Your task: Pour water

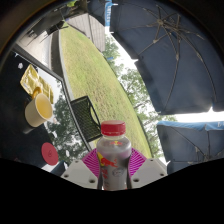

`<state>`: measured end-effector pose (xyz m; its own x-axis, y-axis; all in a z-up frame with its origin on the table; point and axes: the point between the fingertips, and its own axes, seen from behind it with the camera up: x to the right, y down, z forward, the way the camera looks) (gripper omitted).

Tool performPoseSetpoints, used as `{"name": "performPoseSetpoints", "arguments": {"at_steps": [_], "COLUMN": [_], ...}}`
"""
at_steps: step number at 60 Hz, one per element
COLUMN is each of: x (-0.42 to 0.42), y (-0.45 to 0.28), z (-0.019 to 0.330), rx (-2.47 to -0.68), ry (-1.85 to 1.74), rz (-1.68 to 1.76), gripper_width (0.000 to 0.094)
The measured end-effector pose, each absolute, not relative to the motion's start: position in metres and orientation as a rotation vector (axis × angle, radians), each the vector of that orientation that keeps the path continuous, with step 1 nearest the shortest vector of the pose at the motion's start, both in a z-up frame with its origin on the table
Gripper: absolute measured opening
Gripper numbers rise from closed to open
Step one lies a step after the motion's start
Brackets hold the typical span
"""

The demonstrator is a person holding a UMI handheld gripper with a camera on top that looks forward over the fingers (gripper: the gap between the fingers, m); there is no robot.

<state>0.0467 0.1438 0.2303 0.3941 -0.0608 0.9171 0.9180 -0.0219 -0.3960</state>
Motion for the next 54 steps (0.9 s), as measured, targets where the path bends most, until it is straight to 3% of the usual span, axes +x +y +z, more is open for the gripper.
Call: {"name": "performPoseSetpoints", "arguments": {"at_steps": [19, 20, 29, 36, 45, 54], "x": [-0.101, -0.081, -0.082, -0.08, -0.031, -0.001], "y": [0.225, 0.211, 0.23, 0.231, 0.235, 0.235], "z": [0.144, 0.158, 0.134, 0.166, 0.219, 0.188], "rx": [-0.653, -0.633, -0.602, -0.705, -1.252, -1.558], "ry": [-1.656, -1.672, -1.737, -1.567, -0.898, -0.343], "rz": [-1.649, -1.658, -1.729, -1.622, -1.047, -0.366], "gripper_width": [0.0313, 0.0314, 0.0316, 0.0319, 0.0317, 0.0319]}}
